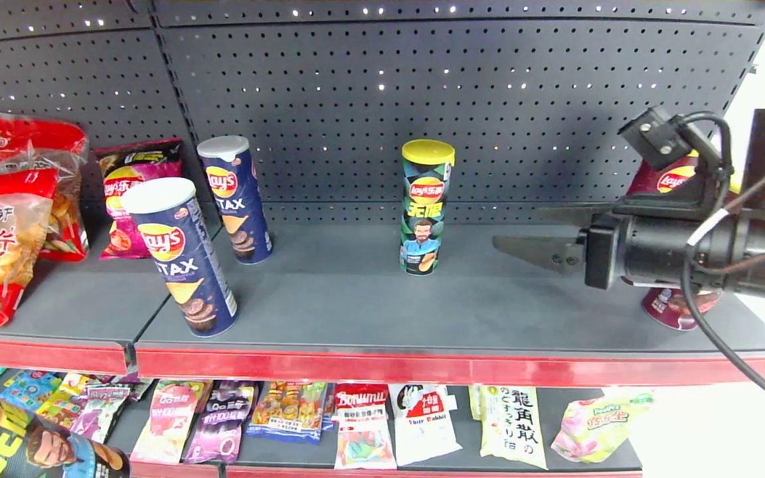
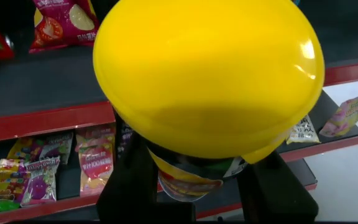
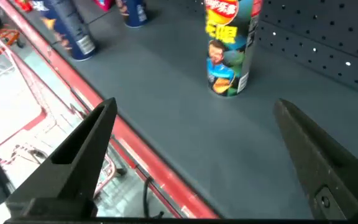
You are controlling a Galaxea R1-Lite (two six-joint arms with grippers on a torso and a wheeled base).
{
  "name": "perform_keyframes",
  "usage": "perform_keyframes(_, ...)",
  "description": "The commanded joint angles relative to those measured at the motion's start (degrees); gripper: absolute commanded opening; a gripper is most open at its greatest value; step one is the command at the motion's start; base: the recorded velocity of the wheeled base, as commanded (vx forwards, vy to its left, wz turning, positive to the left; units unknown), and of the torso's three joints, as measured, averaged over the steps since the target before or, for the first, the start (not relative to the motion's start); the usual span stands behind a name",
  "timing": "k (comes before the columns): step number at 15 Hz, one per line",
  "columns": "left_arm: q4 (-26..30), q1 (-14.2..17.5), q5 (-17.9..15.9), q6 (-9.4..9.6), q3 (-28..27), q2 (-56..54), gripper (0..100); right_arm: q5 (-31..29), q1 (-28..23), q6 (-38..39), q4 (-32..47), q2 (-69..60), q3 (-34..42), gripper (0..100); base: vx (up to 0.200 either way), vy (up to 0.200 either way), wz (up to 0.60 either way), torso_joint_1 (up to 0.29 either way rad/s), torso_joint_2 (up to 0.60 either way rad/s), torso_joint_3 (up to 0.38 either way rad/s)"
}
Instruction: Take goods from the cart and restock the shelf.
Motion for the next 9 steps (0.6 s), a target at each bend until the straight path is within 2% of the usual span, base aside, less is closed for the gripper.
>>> perform_keyframes(1,0.0,0.0,0.0,0.02,0.0,0.7,0,0.5,-1.0,-0.2,-0.3,5.5,-2.3,100,0.0,0.0,0.0,0.0,0.0,0.0)
perform_keyframes(2,0.1,0.0,0.1,0.02,0.0,0.8,0,1.3,-2.3,-2.3,-6.3,12.1,-4.4,100,0.0,0.0,0.0,0.0,0.0,0.0)
perform_keyframes(4,0.0,0.0,0.7,0.02,-0.1,1.3,0,1.0,-2.4,-2.3,-11.5,15.6,-5.8,100,0.0,0.0,0.0,0.0,0.0,0.0)
perform_keyframes(9,0.1,0.0,0.7,0.02,0.0,1.3,0,0.9,-2.1,-2.3,-11.6,20.1,-10.8,100,0.0,0.0,0.0,0.0,0.0,0.0)
